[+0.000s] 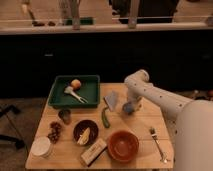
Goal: Wipe table surface with sponge
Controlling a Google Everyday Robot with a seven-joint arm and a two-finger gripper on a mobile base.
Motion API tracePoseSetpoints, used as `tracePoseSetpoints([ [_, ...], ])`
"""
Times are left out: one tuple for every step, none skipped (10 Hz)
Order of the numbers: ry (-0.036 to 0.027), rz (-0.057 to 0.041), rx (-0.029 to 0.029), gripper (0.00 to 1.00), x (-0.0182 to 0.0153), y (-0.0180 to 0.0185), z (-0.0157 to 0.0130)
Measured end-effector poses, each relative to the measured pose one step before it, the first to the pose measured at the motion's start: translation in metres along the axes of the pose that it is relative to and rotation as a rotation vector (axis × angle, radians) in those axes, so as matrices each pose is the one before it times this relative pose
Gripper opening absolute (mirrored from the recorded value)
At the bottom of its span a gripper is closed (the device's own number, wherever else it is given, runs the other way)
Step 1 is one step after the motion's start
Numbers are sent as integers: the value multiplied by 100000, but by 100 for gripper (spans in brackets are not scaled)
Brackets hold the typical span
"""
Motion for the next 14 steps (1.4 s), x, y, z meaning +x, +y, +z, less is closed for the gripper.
tracePoseSetpoints([
  [-4093,-3665,1093,0,-617,-225,-409],
  [-4385,-2798,-365,0,-817,354,-140],
  [-3060,-2320,-163,0,-677,206,-32],
  [-4462,-3231,-1303,0,-1028,1010,14],
  [-2669,-1996,-2077,0,-812,1302,92],
  [-1109,-1143,-1029,0,-408,875,-70],
  [-16,-629,-1459,0,-155,872,-223],
  [682,-60,-386,0,131,473,-342],
  [1377,541,-748,0,477,513,-237],
  [1798,1517,-760,0,604,408,-76],
  [2401,3037,-282,0,1332,245,-56],
  [544,1305,-334,0,563,-29,249],
  [597,1627,201,0,784,-387,294],
  [68,1364,-352,0,603,-444,486],
])
